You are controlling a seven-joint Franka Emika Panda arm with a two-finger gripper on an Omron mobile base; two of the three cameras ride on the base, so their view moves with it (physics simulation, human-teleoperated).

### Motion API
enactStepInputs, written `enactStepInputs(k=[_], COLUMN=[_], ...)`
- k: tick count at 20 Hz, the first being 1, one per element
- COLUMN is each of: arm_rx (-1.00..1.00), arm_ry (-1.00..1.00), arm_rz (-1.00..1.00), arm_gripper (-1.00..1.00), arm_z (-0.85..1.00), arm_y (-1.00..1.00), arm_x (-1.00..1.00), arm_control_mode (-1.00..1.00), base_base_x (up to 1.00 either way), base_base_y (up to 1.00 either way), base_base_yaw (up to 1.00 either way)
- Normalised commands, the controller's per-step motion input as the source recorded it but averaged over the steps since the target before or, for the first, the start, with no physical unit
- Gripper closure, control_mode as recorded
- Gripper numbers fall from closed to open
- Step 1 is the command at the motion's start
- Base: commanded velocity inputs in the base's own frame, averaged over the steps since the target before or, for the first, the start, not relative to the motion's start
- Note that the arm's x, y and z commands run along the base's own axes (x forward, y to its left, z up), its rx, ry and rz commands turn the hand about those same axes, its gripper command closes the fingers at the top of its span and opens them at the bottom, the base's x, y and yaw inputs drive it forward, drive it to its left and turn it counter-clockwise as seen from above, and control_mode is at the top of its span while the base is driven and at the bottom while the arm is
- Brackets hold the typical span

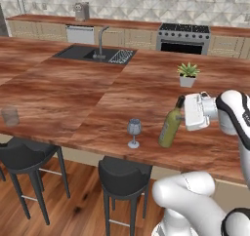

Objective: There is a wine glass and glass cup on the dining counter. Place the wine bottle next to the wine glass and the juice bottle next to the glass cup.

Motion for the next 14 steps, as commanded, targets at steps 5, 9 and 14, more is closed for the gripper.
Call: enactStepInputs(k=[5, 9, 14], arm_rx=[-0.09, -0.13, -0.09], arm_ry=[0.00, 0.00, 0.00], arm_rz=[0.05, 0.02, 0.00], arm_gripper=[1.00, 1.00, 1.00], arm_z=[-0.14, -0.15, -0.17], arm_y=[-0.01, 0.00, 0.02], arm_x=[0.22, 0.25, 0.24], arm_control_mode=[-1.00, -1.00, -1.00], base_base_x=[0.00, 0.00, 0.00], base_base_y=[0.00, 0.00, 0.00], base_base_yaw=[0.00, 0.00, 0.00])
